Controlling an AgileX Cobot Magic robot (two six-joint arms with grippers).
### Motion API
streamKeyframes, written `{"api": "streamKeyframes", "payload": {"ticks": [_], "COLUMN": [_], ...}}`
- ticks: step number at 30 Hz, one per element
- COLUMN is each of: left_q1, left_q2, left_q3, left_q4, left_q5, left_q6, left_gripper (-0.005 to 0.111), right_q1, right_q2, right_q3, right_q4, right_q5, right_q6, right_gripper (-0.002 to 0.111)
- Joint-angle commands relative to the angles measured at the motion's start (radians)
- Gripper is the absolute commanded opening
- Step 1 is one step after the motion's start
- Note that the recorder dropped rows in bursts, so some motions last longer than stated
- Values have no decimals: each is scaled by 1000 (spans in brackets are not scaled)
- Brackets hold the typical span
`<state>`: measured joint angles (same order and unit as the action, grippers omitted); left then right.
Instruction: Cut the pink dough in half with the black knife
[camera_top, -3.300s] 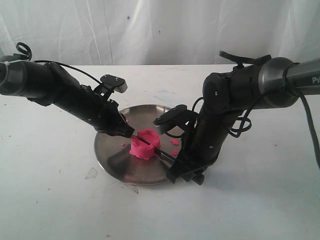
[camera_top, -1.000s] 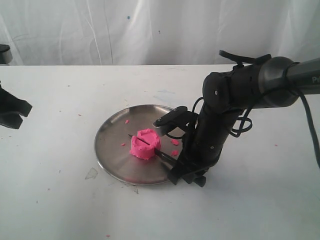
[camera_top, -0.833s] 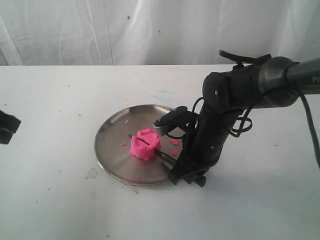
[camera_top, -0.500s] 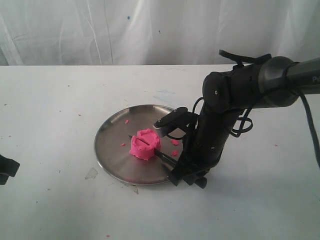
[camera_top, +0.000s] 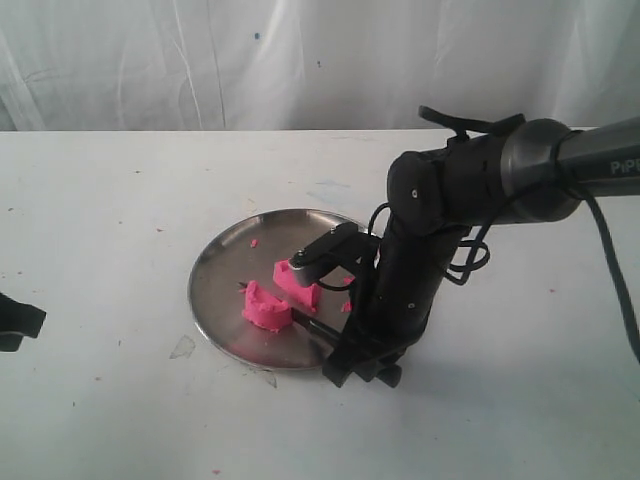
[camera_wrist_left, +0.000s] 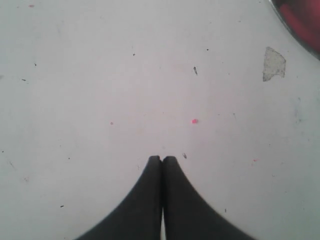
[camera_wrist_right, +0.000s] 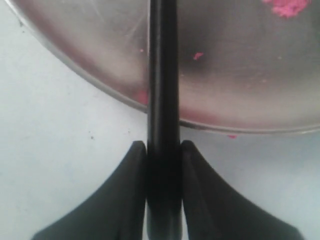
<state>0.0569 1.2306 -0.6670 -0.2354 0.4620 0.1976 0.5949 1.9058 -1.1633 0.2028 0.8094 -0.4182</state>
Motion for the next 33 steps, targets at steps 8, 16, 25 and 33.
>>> {"api": "streamKeyframes", "payload": {"ticks": [8, 16, 25, 33], "left_q1": [1, 1, 1, 1], "left_q2": [-9, -9, -9, -9], "left_q3": [4, 4, 4, 4], "left_q4": [-20, -24, -25, -26], "left_q5": [9, 9, 9, 11], "left_q6": [3, 3, 6, 6], "left_gripper": [0, 0, 0, 0], "right_q1": [26, 26, 23, 23], "right_q2": [-2, -2, -2, -2], "right_q3": [-2, -2, -2, -2], "right_q4": [-17, -40, -177, -313], "right_q5": [17, -8, -28, -48], "right_q6": [4, 30, 162, 311], "right_gripper": [0, 0, 0, 0]}}
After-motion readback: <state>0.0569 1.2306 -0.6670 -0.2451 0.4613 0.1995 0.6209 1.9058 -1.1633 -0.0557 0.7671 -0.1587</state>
